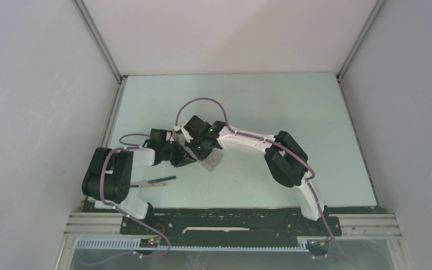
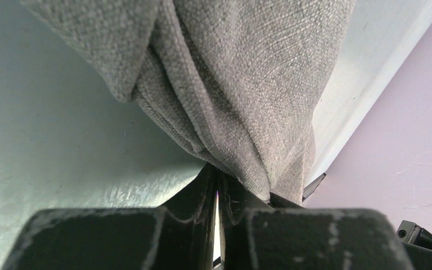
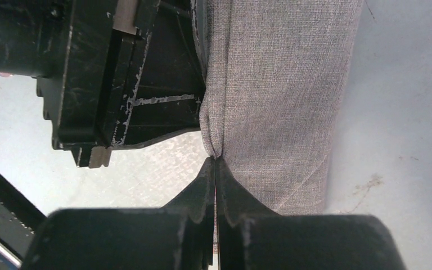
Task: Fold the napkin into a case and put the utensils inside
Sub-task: Smooth out the smaller rectangle-folded napkin at the center of the board.
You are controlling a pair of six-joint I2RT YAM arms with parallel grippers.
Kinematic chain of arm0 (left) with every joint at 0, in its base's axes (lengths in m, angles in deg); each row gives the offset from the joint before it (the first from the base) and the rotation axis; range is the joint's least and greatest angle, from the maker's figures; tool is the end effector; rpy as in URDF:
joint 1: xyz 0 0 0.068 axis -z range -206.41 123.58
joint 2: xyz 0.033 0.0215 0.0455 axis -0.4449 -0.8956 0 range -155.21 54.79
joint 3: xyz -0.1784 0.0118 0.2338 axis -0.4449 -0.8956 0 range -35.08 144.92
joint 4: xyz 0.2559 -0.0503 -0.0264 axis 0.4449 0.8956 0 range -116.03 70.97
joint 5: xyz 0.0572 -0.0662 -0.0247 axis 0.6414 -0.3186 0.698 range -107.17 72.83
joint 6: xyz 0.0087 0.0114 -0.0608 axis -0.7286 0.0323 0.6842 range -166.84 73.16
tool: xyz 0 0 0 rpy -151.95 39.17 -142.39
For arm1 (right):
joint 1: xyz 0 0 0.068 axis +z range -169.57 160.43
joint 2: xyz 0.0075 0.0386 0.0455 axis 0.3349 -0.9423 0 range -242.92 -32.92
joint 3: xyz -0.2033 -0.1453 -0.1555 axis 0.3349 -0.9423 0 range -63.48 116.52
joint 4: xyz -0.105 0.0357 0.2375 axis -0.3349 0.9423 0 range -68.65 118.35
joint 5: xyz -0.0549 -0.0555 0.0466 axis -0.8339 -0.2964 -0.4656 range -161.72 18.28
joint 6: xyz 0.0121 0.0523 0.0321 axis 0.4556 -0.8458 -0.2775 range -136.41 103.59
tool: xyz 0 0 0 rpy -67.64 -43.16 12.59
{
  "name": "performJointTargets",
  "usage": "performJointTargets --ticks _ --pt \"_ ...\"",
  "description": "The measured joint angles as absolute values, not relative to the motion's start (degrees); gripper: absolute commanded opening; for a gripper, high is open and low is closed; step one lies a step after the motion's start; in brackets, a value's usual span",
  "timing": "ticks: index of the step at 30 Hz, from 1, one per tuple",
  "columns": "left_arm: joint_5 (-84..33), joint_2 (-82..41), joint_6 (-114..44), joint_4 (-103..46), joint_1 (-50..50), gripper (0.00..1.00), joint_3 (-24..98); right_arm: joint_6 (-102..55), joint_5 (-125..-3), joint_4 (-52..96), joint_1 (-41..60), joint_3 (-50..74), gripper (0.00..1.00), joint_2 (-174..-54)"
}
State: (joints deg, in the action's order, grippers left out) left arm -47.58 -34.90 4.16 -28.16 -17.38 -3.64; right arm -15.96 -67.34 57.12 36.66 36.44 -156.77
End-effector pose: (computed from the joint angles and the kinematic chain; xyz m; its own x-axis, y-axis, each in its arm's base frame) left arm 0.2559 -0.0649 0.1268 -0.8378 -0.5454 -0.0243 -0.3765 0.6094 -0.6978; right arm 0.2692 0.4090 0.2014 -0.4733 -0.7218 -0.5050 -0.8540 0.5166 0.0621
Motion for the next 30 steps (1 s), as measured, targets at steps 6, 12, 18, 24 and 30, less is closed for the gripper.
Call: performJointTargets --ticks 6,12,18,24,30 --pt "-47.16 -34.77 3.96 -27.97 -17.36 0.14 -3.64 -20.40 -63.14 53.25 34.89 34.06 0.09 -156.77" --pt "-46.99 -32.37 1.98 -23.05 -18.60 0.22 -3.64 -26.30 -55.19 45.05 31.13 26.84 0.23 -156.55" --pt "-47.43 -24.24 -3.73 -10.74 -27.23 0.21 -1.76 -28.31 -51.10 42.76 29.99 25.90 0.27 -156.55" --pt "-49.44 -24.59 -7.44 -4.87 -29.68 0.04 10.74 -28.97 -50.58 41.93 29.99 25.75 0.30 -156.55" --pt "-50.97 -34.95 -6.50 -7.97 -27.19 0.00 16.38 -29.73 -50.58 41.60 29.93 25.75 0.33 -156.55"
